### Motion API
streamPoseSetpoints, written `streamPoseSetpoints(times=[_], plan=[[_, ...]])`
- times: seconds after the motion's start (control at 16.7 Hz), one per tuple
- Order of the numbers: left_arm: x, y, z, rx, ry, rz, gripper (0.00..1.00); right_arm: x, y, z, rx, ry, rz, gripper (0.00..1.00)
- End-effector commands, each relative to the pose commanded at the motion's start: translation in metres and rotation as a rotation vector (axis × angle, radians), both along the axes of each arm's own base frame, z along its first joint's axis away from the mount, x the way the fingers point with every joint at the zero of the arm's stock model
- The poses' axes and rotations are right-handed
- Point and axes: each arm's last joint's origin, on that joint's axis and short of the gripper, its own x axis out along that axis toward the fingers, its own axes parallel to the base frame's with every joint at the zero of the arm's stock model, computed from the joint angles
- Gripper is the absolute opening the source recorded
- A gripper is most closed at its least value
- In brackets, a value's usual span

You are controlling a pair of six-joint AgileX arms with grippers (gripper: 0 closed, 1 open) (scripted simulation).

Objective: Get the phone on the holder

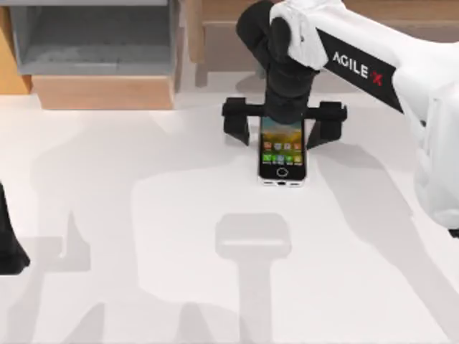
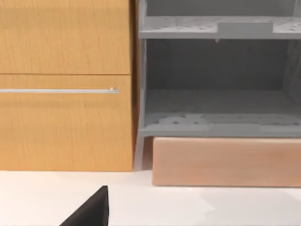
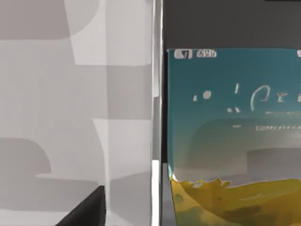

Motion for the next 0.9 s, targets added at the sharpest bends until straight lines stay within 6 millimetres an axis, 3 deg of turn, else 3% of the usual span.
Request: streamPoseSetpoints(times=[0.78,0.9], plan=[[0.0000,0.0000,0.0000,0.000,0.000,0.000,1.00,0.0000,0.0000,0.0000,0.000,0.000,0.000,0.02],[0.0000,0.0000,0.0000,0.000,0.000,0.000,1.00,0.0000,0.0000,0.0000,0.000,0.000,0.000,0.00]])
